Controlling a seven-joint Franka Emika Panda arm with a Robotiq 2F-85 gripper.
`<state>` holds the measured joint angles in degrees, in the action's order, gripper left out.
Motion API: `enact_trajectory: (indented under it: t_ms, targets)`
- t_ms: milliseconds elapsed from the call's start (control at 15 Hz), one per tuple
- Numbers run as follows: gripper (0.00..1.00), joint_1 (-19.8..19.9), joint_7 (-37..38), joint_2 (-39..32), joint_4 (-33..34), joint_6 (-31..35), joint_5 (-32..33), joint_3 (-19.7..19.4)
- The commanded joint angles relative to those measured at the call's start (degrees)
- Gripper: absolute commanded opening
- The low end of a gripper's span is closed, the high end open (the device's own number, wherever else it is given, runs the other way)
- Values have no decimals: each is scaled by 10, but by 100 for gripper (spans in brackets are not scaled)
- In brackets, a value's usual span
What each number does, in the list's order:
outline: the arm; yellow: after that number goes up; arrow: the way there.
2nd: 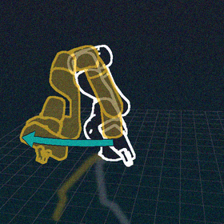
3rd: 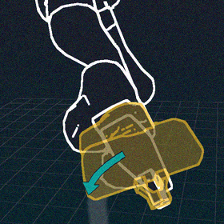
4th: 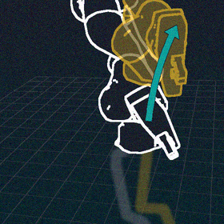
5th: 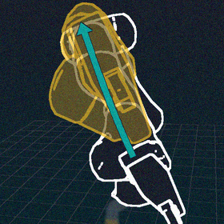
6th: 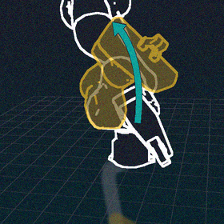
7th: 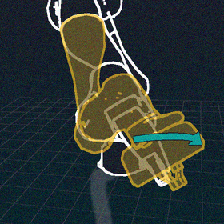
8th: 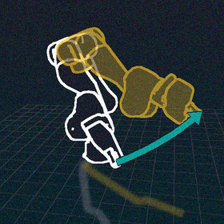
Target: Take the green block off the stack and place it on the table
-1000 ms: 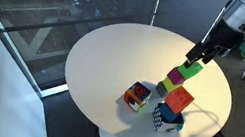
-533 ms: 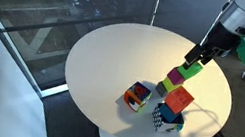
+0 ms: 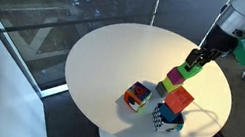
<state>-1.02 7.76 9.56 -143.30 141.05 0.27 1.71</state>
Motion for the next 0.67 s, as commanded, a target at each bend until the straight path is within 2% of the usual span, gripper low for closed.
enact_trajectory:
  t_ms: [0,600]
  targets:
    - [31,4,19,-2,8,-2,5,4]
    - [29,5,3,20,7,-14,-21,-6]
